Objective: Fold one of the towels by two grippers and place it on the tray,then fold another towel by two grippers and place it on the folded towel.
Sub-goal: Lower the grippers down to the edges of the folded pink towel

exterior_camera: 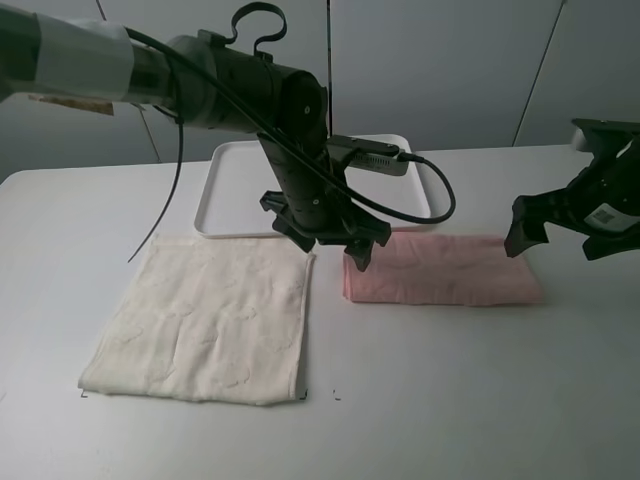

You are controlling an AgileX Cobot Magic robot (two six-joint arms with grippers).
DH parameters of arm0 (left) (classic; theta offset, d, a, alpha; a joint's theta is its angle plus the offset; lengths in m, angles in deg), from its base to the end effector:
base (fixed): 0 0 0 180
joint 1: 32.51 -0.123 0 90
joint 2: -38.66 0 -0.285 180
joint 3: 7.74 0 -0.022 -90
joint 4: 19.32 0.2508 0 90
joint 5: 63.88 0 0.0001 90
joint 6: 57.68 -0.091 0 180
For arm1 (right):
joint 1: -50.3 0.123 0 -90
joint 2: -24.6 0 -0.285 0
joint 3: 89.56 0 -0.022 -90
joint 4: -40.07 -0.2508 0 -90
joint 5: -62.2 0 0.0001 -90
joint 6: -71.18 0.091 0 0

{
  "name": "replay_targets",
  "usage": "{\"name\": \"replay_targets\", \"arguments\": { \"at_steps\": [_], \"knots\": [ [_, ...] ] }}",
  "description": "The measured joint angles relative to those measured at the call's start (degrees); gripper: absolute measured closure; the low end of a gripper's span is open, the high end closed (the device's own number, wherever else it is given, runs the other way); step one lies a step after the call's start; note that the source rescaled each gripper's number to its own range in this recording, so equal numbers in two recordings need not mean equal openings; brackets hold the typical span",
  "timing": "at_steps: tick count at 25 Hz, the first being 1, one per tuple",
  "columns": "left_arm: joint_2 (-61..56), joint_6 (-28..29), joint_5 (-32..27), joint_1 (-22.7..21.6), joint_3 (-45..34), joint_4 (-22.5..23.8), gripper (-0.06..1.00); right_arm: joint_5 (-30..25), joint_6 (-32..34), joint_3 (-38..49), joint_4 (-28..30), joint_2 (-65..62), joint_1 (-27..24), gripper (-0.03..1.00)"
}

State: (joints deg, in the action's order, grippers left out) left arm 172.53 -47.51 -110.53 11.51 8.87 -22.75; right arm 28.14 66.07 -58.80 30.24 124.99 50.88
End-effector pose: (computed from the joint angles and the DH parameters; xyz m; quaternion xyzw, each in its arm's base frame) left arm 0.3249 -0.3195 0.1458 0.2716 0.9519 -0.0855 0.1134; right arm 0.2782 0.0115 0.1674 0.0151 0.9900 0.0516 0.1304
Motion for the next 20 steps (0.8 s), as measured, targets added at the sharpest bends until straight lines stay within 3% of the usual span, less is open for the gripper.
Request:
{"name": "replay_targets", "arguments": {
  "at_steps": [3, 9, 13, 20],
  "knots": [
    [0.9, 1.4, -1.4, 0.0, 1.2, 2.3, -0.04, 0.8, 0.0, -0.4, 0.0, 0.3, 0.0, -0.03],
    [7.9, 2.8, -10.1, 0.0, 12.2, 3.4, -0.04, -5.8, -0.2, -5.8, 0.0, 6.1, 0.0, -0.03],
    [12.3, 3.8, -15.5, 0.0, 18.8, 4.3, -0.04, -6.7, -0.2, -7.5, -0.1, 8.8, 0.0, -0.03],
    [15.2, 5.2, -18.2, 0.0, 20.4, 4.6, -0.04, -6.1, -0.1, -7.8, -0.2, 10.5, 0.0, -0.03]
  ]
}}
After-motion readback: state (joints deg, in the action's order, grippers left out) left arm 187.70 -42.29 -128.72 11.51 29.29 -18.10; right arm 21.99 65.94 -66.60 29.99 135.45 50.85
